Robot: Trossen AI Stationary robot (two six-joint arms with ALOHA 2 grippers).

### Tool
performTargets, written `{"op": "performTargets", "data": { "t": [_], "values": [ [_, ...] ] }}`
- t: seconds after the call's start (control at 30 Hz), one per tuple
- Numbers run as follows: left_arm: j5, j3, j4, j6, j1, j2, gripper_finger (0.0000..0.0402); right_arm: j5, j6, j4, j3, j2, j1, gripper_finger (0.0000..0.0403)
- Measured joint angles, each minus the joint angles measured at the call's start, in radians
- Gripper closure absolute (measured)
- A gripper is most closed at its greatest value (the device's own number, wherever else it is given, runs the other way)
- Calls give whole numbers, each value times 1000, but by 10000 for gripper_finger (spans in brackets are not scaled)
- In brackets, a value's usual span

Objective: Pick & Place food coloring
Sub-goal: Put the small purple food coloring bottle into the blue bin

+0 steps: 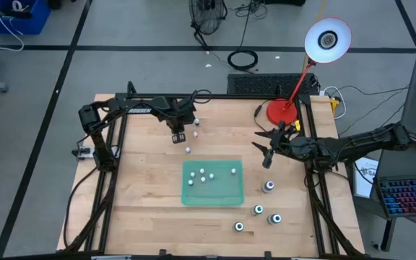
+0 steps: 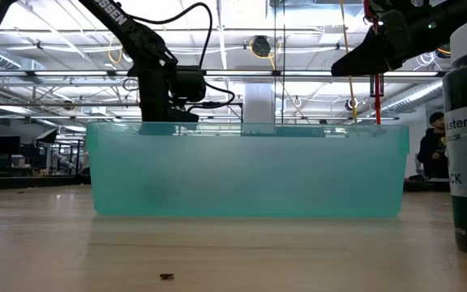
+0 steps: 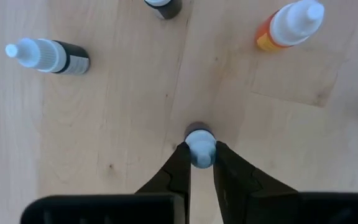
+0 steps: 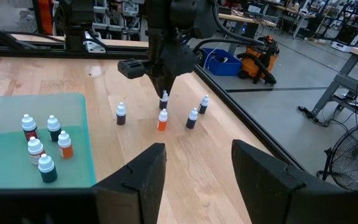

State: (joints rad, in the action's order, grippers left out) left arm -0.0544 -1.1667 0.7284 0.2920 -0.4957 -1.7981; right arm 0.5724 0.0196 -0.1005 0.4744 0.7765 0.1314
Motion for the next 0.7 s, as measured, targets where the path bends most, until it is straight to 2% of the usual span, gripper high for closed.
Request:
{"op": "performTargets", "data": {
  "t": [0.2,0.33,0.53,0.7],
  "values": [
    [-41,-36,94,39,58,52,356,0,0,0,0,0,0,229],
    [-40,-108,197,-40,148,113,356,0,0,0,0,0,0,229],
    [-14,-221,247,-151,371,143,356,0,0,0,0,0,0,229],
    [-14,-300,240,-163,543,71,356,0,0,0,0,0,0,229]
  ]
}}
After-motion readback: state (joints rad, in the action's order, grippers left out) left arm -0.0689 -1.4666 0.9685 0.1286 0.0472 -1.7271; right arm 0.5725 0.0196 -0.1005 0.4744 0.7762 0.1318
